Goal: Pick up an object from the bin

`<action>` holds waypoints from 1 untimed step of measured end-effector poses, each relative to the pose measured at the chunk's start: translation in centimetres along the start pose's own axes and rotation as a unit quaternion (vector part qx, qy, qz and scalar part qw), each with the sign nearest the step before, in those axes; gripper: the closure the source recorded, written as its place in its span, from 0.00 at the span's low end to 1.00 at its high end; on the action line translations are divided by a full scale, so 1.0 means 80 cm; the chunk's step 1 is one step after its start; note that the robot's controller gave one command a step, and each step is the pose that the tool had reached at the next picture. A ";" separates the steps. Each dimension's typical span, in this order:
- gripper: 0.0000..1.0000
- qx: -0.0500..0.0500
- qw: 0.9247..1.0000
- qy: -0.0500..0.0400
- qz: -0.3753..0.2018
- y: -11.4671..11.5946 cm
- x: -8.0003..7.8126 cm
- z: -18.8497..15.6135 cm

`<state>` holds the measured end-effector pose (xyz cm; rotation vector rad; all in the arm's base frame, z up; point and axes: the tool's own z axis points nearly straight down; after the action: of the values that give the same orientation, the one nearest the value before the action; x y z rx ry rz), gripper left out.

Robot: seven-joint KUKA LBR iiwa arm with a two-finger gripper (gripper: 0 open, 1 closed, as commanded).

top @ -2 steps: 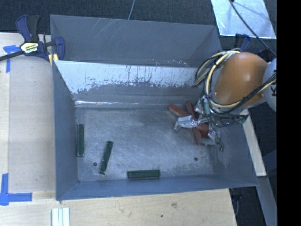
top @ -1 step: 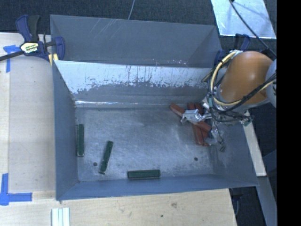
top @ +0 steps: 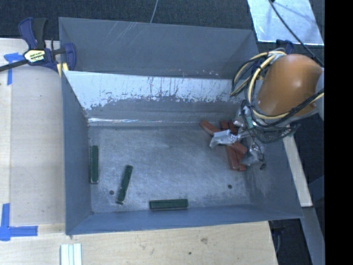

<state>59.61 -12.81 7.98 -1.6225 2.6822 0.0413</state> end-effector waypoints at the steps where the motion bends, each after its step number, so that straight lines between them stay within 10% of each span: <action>1: 1.00 0.009 1.000 0.004 -0.010 0.000 0.004 0.005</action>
Offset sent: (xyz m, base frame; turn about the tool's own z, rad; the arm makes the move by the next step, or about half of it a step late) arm 0.0000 0.0000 0.0000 0.0000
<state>59.46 -13.04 7.56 -1.6491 2.6636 0.0090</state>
